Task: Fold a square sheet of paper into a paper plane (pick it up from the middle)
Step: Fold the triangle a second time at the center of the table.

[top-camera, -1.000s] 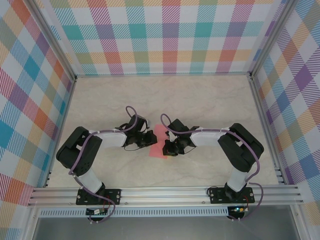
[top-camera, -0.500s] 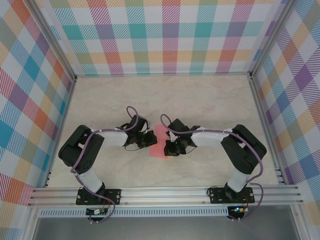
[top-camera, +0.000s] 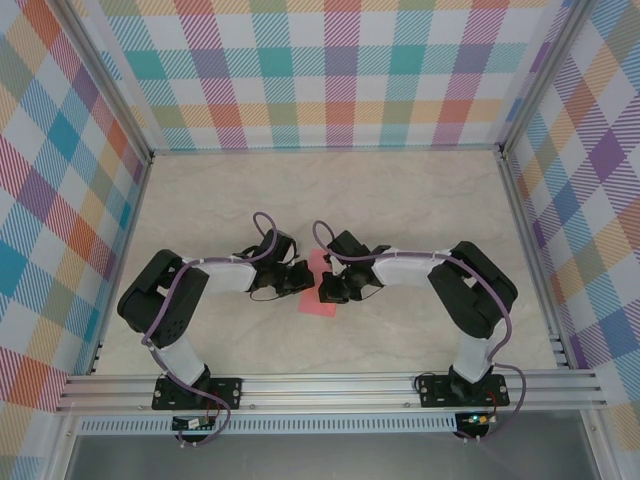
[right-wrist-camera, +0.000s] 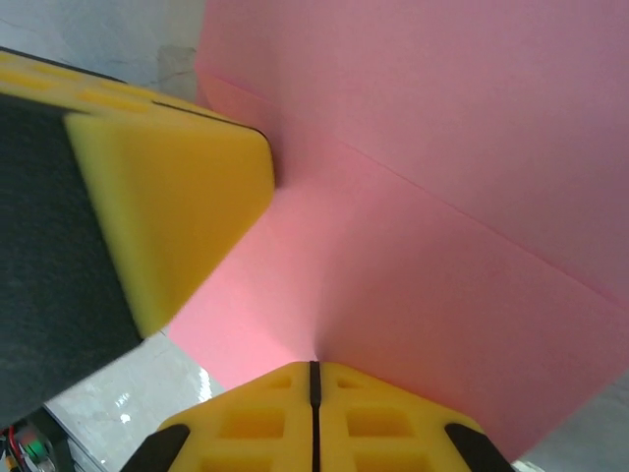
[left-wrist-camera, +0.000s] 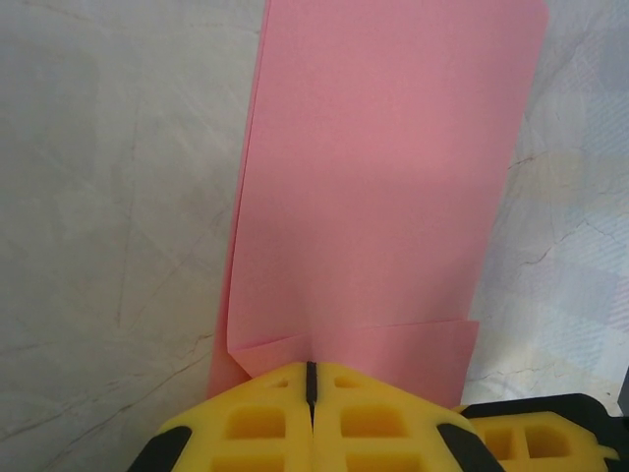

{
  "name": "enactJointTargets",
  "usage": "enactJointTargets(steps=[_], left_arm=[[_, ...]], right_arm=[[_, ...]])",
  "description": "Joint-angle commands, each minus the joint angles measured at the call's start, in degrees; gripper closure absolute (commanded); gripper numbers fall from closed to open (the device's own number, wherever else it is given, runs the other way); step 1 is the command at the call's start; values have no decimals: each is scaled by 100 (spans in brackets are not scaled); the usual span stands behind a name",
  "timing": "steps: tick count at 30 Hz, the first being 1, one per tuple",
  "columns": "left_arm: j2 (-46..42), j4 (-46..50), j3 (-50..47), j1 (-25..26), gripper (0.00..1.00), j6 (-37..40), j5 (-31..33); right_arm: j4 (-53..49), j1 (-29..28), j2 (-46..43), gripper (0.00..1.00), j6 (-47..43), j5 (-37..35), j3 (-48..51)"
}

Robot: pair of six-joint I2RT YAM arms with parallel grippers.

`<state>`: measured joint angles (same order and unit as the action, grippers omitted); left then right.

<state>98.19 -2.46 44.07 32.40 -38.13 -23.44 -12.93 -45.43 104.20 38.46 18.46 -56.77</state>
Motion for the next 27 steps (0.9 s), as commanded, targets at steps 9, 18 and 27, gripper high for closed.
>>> enactJointTargets(steps=[9,18,27], left_arm=[[288,242,7,36,95,-135,542],[358,366,-31,38,96,-225,815],[455,518,-33,39,96,-289,1026]], right_arm=[[-119,-36,446,93,-228,118,-407],[-542,-36,107,93,-550,193,65],[-842,-36,-392,93,-667,232,598]])
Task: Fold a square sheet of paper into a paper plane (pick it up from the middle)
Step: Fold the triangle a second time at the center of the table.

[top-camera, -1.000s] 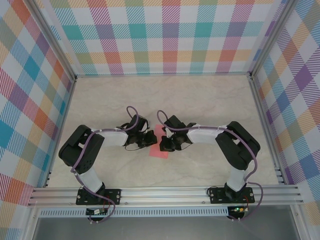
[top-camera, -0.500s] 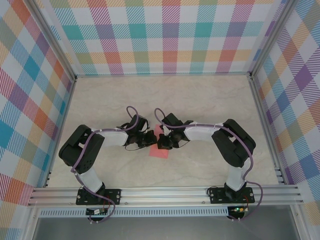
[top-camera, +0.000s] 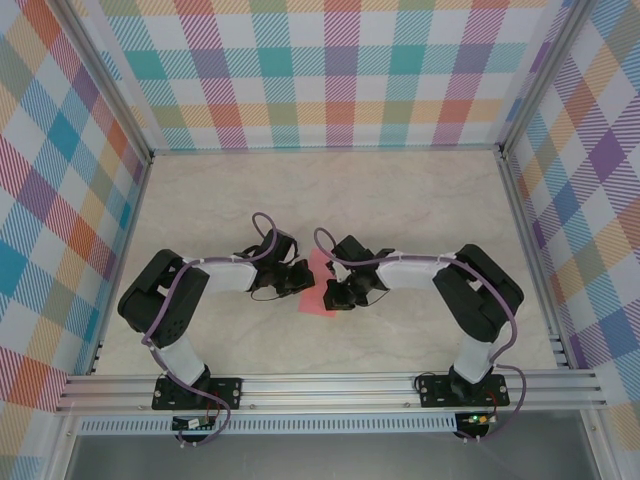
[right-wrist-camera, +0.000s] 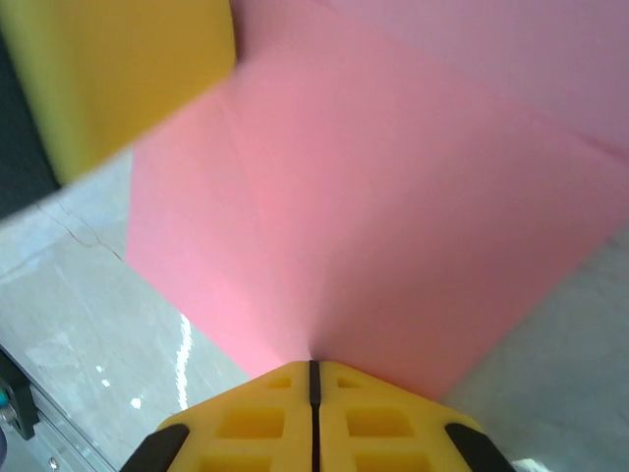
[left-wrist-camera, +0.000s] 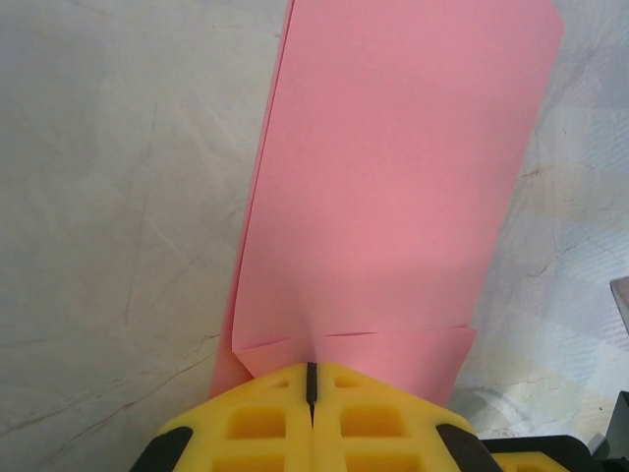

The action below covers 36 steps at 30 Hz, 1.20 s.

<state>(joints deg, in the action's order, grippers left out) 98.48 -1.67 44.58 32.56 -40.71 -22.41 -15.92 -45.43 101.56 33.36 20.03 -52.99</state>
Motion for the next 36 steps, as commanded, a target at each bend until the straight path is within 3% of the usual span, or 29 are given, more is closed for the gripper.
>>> enactJointTargets(steps=[1,17,24,31,36], left_arm=[[434,434,-88,23,96,-29,925],[493,389,-65,22,96,-28,837],[497,303,-28,23,96,-16,735],[497,209,8,32,96,-62,558],[302,108,107,32,94,-102,199]], right_arm=[[-539,-36,-144,92,-163,103,257],[-631,-36,-388,93,-382,276,669],[-174,-1,-948,93,-187,-202,276],[78,180,-451,92,575,-893,-259],[-35,267,-389,83,886,-1169,-494]])
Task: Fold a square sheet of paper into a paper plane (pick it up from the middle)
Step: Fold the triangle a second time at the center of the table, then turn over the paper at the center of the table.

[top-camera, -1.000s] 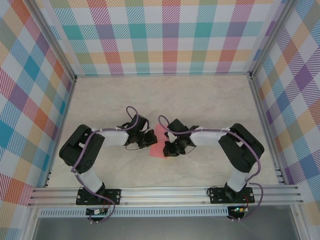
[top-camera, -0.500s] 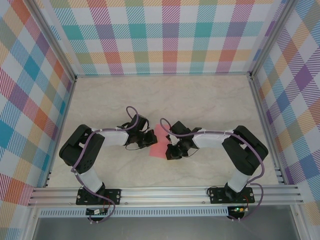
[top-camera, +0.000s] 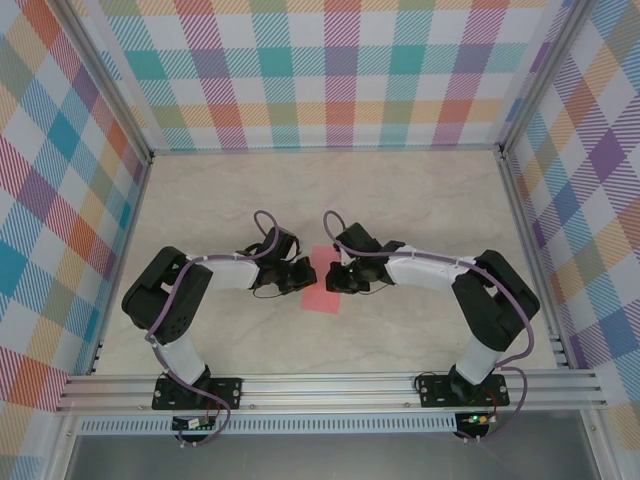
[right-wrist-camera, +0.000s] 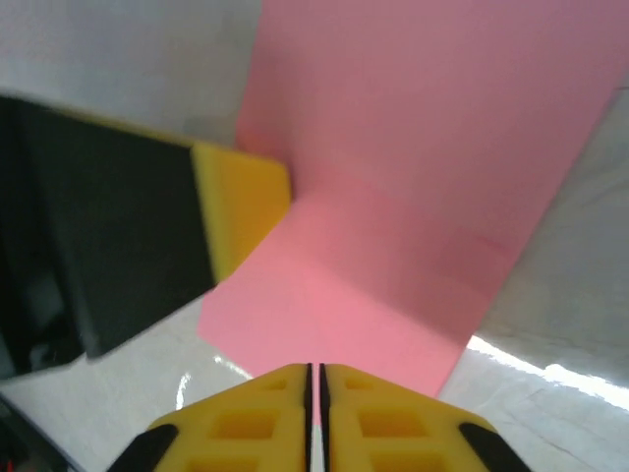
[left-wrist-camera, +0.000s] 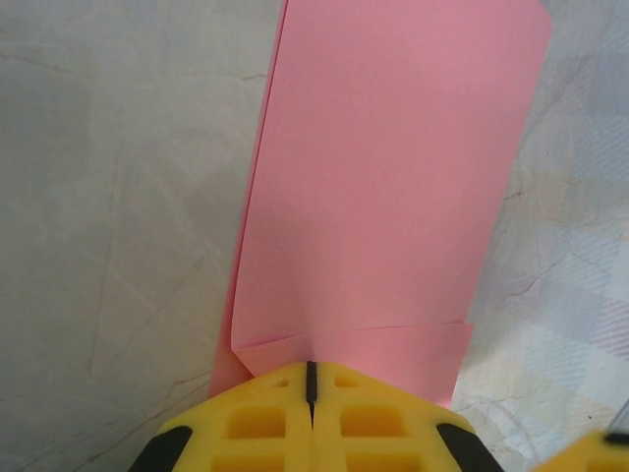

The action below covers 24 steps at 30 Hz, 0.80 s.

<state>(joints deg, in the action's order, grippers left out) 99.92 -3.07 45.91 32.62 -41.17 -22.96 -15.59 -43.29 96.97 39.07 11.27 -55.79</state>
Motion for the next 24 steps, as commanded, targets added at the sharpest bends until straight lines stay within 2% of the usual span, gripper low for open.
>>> enactJointTargets(steps=[1,3,6,12,17,24], left_arm=[[97,231,5,25,93,-79,176],[-116,178,72,25,89,-102,35],[-407,224,148,29,81,-125,11],[-1019,415,-114,25,68,-227,526],[-1332,491,-386,-1,61,-194,527],[-1405,408,-523,-19,56,-238,396]], right_arm=[[-144,72,55,80,374,-353,-258],[-290,127,-29,73,444,-503,-320],[-488,183,-125,69,493,-756,-382],[-612,220,-98,66,743,-1024,-459],[-493,233,-34,55,684,-875,-395],[-36,241,181,54,479,-135,-153]])
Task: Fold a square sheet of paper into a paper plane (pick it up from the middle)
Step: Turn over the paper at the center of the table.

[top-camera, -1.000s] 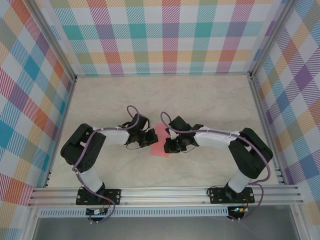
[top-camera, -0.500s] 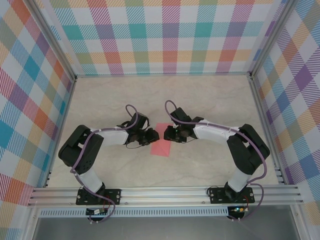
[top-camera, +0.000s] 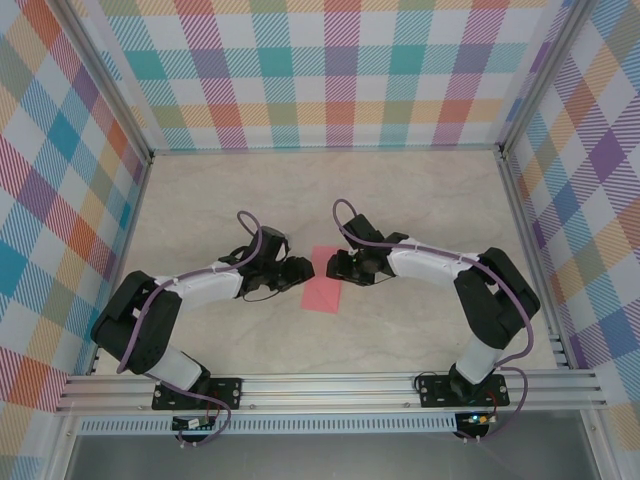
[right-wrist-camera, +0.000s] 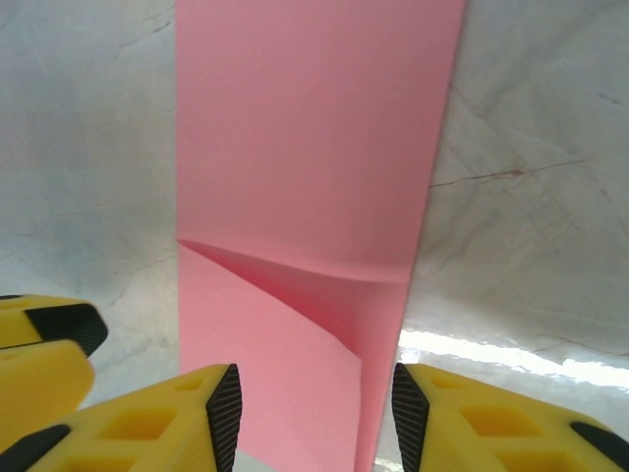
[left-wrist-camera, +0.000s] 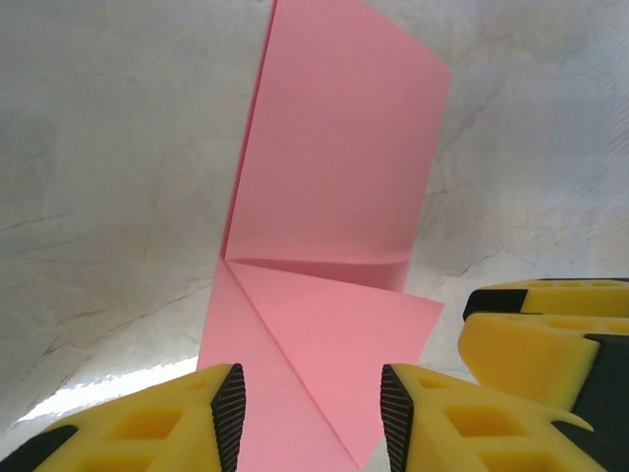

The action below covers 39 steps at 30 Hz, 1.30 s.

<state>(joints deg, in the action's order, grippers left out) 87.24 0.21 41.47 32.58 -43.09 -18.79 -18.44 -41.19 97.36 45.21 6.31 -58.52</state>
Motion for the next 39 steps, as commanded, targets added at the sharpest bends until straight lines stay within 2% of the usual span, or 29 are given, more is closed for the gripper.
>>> enactJointTargets(steps=[1,8,13,18,28,30,36,39], left_arm=[[-142,83,-87,-15,55,-58,-4],[-173,12,-193,-23,53,-177,-73],[-280,36,-241,-23,52,-208,-29],[-339,14,-259,-23,52,-290,28],[-62,-393,-219,-26,51,-262,-475],[-27,-370,-175,-14,51,-261,-512],[107,-577,-264,-22,51,-334,-610],[282,-776,-256,-15,53,-389,-805]], right_arm=[[330,28,180,55,-128,390,168],[908,35,331,68,-119,521,448],[954,35,175,63,-87,309,618],[739,48,-50,59,-20,-218,772],[1052,68,228,61,-261,344,571],[1083,76,260,65,-284,460,542],[1129,136,148,83,-267,438,629],[1115,160,87,87,-254,372,674]])
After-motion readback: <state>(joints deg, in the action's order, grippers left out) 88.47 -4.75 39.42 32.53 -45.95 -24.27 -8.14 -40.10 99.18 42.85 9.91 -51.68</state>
